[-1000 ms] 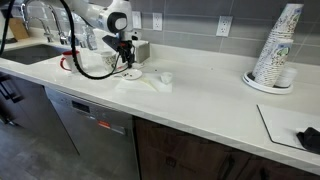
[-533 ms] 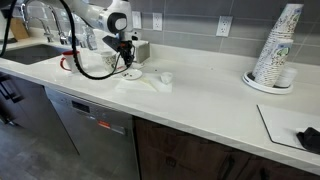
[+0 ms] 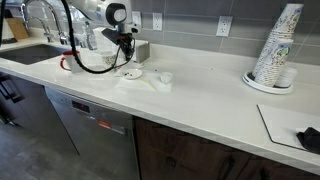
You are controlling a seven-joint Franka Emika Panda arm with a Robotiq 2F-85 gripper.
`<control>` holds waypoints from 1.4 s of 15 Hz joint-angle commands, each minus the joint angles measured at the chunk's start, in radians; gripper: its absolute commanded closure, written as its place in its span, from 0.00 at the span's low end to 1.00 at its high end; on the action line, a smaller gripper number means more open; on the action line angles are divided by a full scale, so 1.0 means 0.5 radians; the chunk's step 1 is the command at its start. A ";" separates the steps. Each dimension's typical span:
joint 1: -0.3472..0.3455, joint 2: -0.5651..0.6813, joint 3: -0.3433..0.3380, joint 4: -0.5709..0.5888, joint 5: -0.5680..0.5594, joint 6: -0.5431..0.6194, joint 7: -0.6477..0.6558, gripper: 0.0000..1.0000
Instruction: Place the small paper towel to the right of the teacup
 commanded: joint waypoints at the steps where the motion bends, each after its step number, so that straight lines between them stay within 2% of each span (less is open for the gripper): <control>1: -0.040 -0.131 0.027 -0.040 0.047 -0.102 -0.050 0.93; 8: -0.048 -0.172 0.042 -0.029 0.047 -0.222 -0.107 0.93; 9: -0.046 -0.160 0.046 -0.023 0.044 -0.234 -0.128 0.70; 11: -0.030 -0.126 0.037 -0.010 0.022 -0.215 -0.132 0.67; 12: -0.019 -0.104 0.029 -0.002 0.008 -0.193 -0.125 0.62; 20: 0.036 0.074 -0.016 0.042 -0.086 0.030 -0.092 0.01; 21: 0.040 0.090 -0.021 0.045 -0.097 0.058 -0.089 0.00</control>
